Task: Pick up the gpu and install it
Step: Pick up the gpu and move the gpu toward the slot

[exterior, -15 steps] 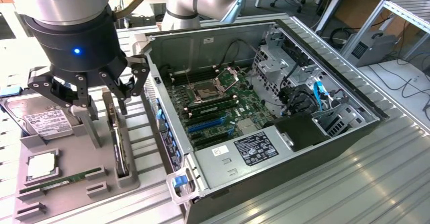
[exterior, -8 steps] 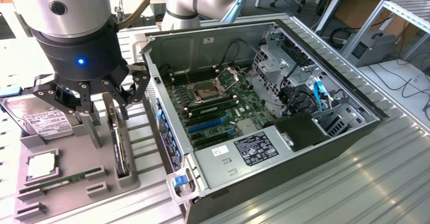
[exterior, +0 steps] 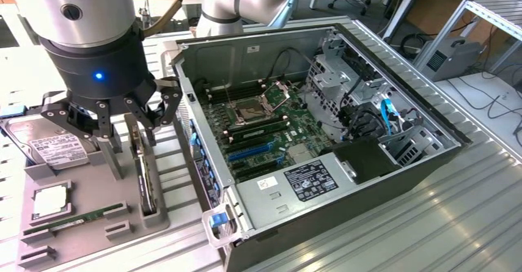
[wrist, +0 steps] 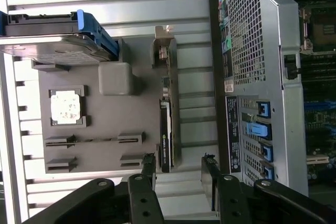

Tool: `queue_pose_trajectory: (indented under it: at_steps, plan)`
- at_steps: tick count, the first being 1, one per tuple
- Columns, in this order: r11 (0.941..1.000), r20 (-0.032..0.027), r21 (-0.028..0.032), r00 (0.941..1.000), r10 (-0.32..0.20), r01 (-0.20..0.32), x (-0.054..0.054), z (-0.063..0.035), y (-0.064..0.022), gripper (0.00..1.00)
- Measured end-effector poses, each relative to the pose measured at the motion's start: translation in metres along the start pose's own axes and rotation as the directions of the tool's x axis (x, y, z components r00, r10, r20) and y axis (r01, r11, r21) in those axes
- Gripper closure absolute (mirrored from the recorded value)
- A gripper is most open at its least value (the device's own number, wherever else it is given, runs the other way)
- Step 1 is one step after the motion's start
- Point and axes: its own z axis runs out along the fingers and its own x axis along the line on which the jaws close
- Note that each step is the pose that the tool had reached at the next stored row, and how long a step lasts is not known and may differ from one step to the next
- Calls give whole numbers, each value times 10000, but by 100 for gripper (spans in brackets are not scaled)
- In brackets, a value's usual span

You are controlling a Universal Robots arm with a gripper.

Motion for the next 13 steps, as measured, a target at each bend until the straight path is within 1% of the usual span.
queue_pose_trajectory:
  at_steps: [13]
  plan:
    - [10000, 3, 10, 10000, -1, 1, 7, 58, 94, 52]
